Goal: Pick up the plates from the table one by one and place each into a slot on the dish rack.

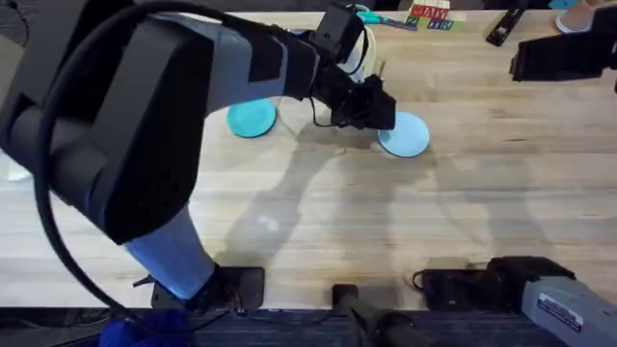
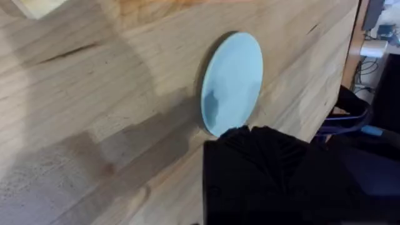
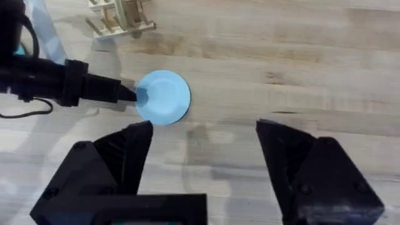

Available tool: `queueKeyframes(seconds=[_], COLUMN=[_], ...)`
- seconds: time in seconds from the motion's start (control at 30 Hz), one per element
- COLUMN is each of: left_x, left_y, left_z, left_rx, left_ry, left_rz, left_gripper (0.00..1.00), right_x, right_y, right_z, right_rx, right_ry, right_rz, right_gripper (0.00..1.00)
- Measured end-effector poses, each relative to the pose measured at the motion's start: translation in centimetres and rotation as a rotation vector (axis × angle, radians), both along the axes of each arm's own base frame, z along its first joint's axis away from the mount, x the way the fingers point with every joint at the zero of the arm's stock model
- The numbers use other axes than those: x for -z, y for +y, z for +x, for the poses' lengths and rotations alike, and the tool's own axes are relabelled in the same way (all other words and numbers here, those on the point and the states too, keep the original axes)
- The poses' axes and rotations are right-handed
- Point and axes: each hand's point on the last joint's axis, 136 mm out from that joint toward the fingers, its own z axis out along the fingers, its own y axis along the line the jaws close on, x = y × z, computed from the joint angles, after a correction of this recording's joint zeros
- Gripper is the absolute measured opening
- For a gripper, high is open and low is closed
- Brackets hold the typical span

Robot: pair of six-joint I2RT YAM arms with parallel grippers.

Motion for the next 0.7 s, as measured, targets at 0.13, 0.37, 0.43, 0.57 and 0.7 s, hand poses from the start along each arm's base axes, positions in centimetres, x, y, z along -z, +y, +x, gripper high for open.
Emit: queueKeyframes(seconds=[0.13,0.37,0.43,0.57,0.7], left_x=[0.2,0.3,0.3,0.7,1.2], left_y=[0.1,0.2,0.2,0.3,0.2], left_z=[0.2,0.6,0.6,0.6,0.7], left_rx=[-0.014,-0.025,-0.027,-0.029,-0.032], left_ry=[-0.004,-0.017,-0.02,-0.011,-0.003], left_rz=[0.012,0.023,0.024,0.028,0.035], left_gripper=[0.041,0.041,0.041,0.041,0.041], right_x=[0.0,0.0,0.0,0.0,0.0], right_y=[0.0,0.0,0.0,0.0,0.0], right_z=[0.0,0.0,0.0,0.0,0.0], right_rx=[0.0,0.0,0.0,0.0,0.0], right_ry=[0.0,0.0,0.0,0.0,-0.001], right_rz=[0.0,0.0,0.0,0.0,0.0], right_gripper=[0.993,0.993,0.993,0.994,0.994])
